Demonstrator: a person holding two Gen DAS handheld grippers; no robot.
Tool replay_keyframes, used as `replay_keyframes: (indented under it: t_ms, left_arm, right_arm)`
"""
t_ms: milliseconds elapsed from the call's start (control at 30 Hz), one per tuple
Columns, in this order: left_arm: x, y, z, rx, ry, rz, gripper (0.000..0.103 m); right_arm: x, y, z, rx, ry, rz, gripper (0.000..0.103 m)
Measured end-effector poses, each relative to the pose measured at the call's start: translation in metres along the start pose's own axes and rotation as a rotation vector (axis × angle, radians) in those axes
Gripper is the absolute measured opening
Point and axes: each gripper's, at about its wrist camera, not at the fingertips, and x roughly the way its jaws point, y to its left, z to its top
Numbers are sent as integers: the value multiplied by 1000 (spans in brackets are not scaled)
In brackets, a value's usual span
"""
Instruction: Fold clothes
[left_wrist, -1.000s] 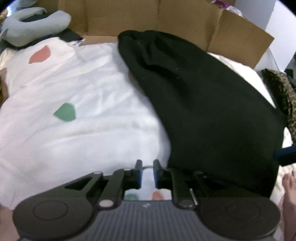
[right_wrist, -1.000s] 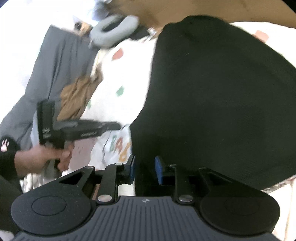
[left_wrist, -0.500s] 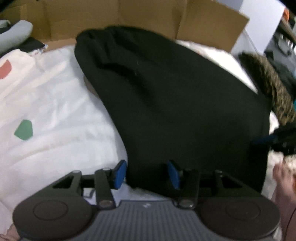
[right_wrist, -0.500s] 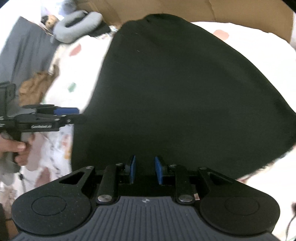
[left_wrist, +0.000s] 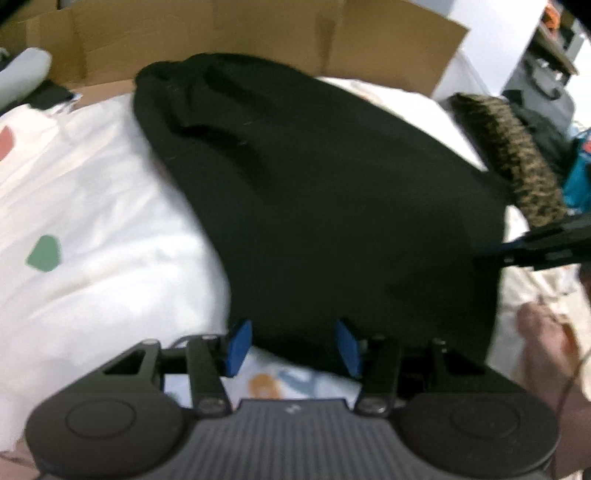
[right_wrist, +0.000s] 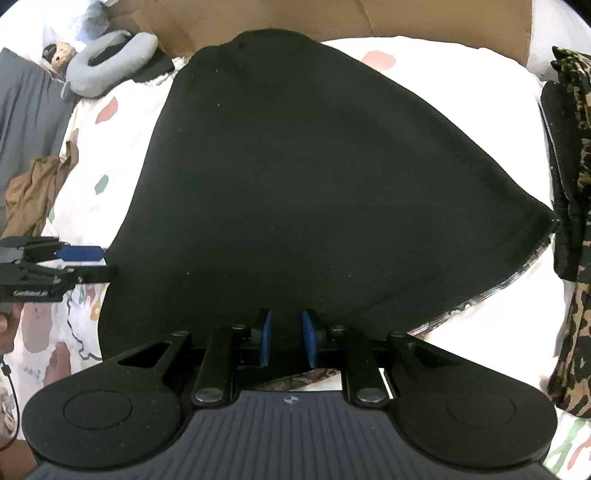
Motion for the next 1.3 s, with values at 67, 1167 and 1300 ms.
replay_keyframes:
  t_ms: [67, 1167, 1300]
  left_arm:
    - [-1, -8, 0, 0, 1, -46, 54]
    - [20, 9, -30, -354, 191, -394, 60]
    - [26, 23, -35, -479, 191, -431, 62]
  right_arm:
    - [-1, -3, -1, 9, -3, -6, 24]
    - [-9, -25, -12, 87, -81, -143, 23]
    - [-9, -25, -12, 73, -79, -145, 23]
